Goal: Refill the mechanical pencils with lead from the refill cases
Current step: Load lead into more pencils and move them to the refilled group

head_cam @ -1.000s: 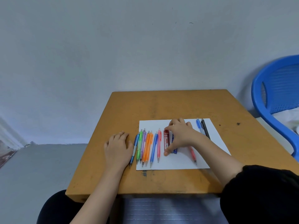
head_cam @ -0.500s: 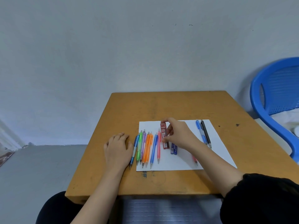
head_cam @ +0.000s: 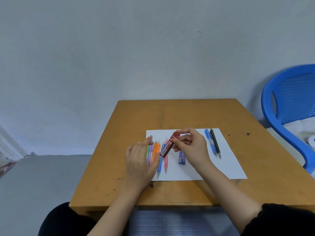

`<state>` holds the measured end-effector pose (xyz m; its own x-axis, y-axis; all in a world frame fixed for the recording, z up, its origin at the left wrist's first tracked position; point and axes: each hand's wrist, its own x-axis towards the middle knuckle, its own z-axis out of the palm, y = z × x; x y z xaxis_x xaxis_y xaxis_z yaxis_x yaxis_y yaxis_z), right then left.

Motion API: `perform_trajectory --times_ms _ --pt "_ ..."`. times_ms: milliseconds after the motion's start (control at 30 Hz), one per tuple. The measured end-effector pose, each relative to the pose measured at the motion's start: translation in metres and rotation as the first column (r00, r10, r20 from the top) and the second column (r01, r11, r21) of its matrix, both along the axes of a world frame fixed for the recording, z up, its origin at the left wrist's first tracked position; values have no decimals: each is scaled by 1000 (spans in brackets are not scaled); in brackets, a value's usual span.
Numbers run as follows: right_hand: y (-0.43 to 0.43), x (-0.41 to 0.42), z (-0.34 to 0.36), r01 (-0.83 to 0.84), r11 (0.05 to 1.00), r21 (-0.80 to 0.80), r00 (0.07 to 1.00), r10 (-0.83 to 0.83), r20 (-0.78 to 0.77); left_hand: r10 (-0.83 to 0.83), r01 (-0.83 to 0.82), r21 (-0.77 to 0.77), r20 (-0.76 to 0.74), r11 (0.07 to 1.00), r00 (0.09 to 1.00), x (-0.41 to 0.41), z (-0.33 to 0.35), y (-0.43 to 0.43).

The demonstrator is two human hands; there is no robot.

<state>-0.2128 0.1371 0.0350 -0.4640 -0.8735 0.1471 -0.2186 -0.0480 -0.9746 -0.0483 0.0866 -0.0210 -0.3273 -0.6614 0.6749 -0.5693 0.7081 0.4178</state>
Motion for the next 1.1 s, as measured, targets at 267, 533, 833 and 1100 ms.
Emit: perform_trajectory --times_ms 267,533,833,1100 --pt "8 10 -1 -40 999 -24 945 46 324 -14 29 -340 47 940 999 -2 -9 -2" --pt "10 -1 -12 -156 986 -61 930 168 328 -224 219 -119 -31 969 974 1 -8 -3" --pt "9 -2 -17 -190 974 -127 920 222 323 -270 265 -60 -96 962 958 1 -4 -2" --pt "4 2 -25 -88 974 -211 995 94 18 -260 260 -7 -79 966 962 2 -3 -1"
